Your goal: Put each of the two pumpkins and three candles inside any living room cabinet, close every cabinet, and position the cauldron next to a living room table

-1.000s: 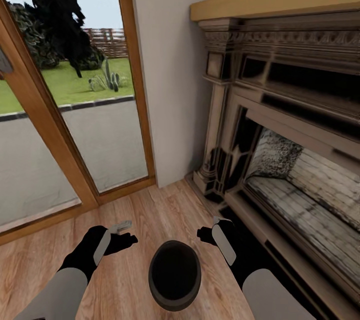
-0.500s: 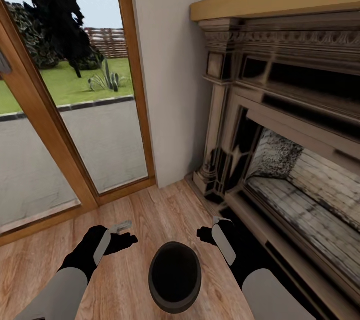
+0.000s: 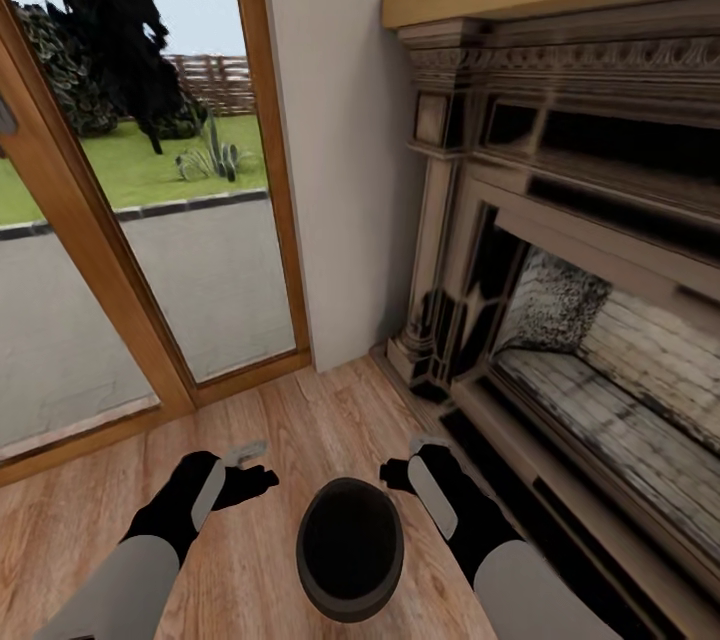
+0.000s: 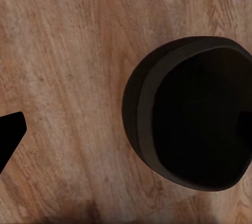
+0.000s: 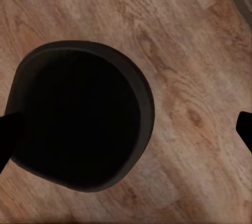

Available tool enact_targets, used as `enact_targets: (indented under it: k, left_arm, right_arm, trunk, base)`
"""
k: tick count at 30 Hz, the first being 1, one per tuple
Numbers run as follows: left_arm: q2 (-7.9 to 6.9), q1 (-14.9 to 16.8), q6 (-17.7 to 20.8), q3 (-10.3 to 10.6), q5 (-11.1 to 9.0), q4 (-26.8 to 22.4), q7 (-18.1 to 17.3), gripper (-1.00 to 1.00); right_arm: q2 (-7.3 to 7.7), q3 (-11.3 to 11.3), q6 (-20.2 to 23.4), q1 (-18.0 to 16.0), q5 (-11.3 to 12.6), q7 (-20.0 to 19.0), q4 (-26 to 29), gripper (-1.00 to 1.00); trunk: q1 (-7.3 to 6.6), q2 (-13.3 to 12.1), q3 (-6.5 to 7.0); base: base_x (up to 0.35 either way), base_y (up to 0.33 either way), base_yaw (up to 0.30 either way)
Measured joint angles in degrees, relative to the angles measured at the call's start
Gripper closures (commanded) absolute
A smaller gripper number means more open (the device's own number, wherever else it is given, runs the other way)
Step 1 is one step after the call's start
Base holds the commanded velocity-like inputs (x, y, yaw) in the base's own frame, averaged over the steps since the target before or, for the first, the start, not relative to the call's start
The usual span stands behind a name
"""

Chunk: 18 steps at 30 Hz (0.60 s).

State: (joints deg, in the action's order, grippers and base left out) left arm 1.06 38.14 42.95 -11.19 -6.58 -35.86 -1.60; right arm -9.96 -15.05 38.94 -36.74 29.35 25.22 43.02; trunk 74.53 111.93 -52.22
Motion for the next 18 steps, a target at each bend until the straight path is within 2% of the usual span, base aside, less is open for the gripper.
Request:
enact_targets:
  k: [18]
  left_arm:
    - [1.14,0.0,-0.2,0.3,0.3,0.3,0.3,-1.0]
  right_arm:
    - [-0.03,-0.3,-3.5,0.0,0.6,0.1,-0.3,-1.0]
  trunk:
    - [3.95,7.2,-3.23]
  base:
    - [0.0,0.0,0.0]
